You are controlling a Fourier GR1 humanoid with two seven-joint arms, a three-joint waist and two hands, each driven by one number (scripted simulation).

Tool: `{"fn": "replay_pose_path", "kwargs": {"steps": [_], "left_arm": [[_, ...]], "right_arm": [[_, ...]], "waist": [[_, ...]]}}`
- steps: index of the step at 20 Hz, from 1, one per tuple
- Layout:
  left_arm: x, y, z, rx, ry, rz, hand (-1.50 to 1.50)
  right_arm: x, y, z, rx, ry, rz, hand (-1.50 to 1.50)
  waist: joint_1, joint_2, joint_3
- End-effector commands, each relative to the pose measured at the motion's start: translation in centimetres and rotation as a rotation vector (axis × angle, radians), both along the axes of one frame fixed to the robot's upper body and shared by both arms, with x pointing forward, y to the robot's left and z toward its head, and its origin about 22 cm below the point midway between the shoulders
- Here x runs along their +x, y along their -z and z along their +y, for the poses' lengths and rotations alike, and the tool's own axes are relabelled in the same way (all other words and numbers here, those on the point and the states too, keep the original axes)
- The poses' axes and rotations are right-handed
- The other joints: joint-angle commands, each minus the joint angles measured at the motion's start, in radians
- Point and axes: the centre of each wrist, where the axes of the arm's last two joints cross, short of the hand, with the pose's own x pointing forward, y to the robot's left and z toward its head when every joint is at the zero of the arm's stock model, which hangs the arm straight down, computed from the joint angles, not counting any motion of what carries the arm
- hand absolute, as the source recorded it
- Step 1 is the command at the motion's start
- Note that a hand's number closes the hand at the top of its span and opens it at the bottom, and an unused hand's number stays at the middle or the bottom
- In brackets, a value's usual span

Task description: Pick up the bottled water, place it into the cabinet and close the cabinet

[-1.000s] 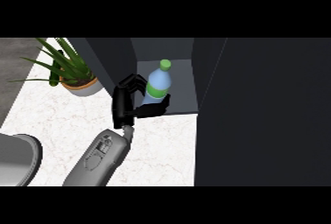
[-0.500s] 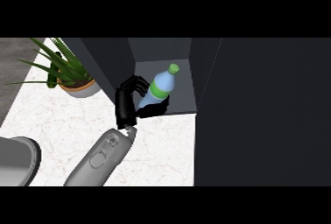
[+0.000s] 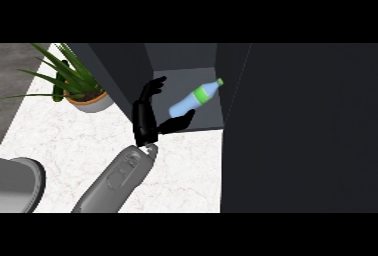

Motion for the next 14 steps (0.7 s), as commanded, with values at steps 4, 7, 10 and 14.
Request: {"fn": "replay_pose_path", "kwargs": {"steps": [4, 7, 10, 14], "left_arm": [[5.8, -3.4, 3.4, 0.063, -0.027, 0.071, -1.50], [5.7, -3.2, 5.0, 0.072, -0.044, 0.068, -1.50], [5.5, -3.6, 4.6, 0.035, -0.001, 0.070, -1.50], [5.6, -5.7, 3.5, -0.057, 0.080, -0.008, -1.50]], "right_arm": [[0.2, -0.3, 0.5, 0.014, -0.006, -0.021, -1.50], [-0.1, 0.1, 0.3, -0.001, -0.017, -0.002, -1.50], [-0.6, -0.5, 0.0, -0.009, -0.012, -0.003, -1.50], [0.1, 0.3, 0.0, 0.017, 0.002, -0.028, -1.50]], "waist": [[-0.029, 0.044, -0.013], [-0.020, 0.042, -0.014], [-0.021, 0.038, -0.015], [-0.004, 0.037, -0.015]]}}
